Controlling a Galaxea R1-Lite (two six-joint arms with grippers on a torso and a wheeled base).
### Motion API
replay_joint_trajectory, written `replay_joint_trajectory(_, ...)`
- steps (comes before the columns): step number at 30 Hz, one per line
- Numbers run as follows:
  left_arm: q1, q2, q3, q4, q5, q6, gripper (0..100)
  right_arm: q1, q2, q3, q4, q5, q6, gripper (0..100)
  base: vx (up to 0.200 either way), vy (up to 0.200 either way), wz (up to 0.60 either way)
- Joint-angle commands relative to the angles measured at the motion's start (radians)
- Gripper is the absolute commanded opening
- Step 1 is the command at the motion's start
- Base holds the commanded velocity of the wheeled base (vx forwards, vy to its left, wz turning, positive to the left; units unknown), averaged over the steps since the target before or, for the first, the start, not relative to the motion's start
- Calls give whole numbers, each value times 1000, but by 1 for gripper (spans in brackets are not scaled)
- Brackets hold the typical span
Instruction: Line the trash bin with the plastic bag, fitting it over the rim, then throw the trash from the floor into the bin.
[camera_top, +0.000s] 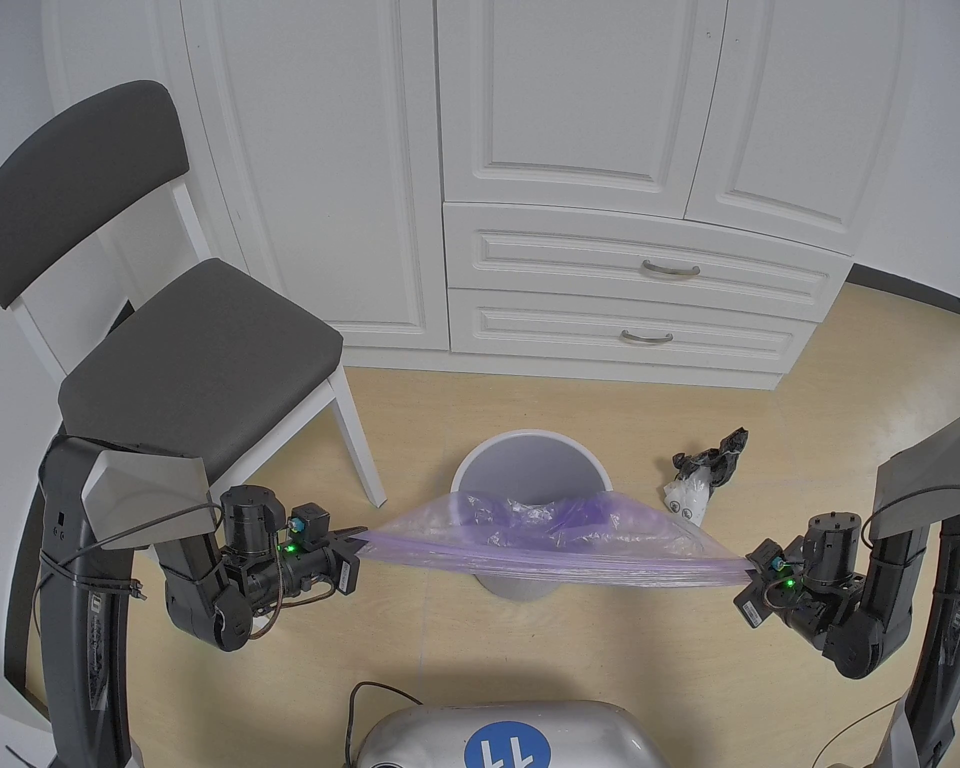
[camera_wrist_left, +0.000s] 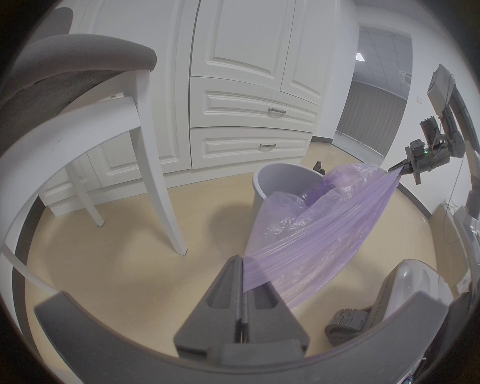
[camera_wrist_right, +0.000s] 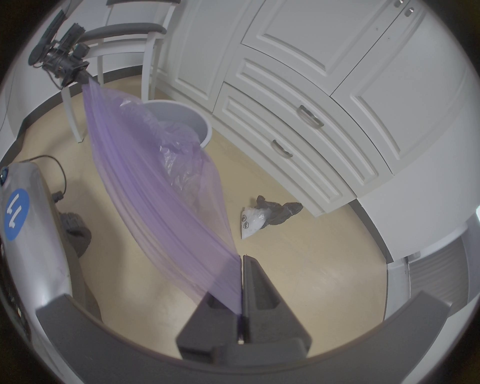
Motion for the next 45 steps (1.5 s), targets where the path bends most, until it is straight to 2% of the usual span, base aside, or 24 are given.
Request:
replay_joint_trajectory(1,1,7,3,12,7,4,0,-14,5,32,-17,0,-27,0,0,0,0)
replay_joint_trajectory(15,-28,85,-24,22,5,44,0,20,154,-12,-17,-1,-39,0,0,0,0)
replay_joint_trajectory(16,-30,96,-96,104,7,52,0,23,238,-92,-17,-9,-39,0,0,0,0)
replay_joint_trajectory(22,-24,97,-256,344,9,85,0,31,304,-219,-10,-13,-42,0,0,0,0)
replay_joint_trajectory(26,-2,99,-394,539,15,154,0,31,280,-322,147,-13,-40,0,0,0,0)
replay_joint_trajectory(28,1,107,-434,581,16,160,0,26,275,-357,184,-13,-40,0,0,0,0)
replay_joint_trajectory(36,1,136,-538,582,30,151,0,3,286,-443,185,-15,-19,0,0,0,0)
replay_joint_trajectory(45,3,137,-509,516,33,148,0,-9,264,-443,184,-16,10,0,0,0,0)
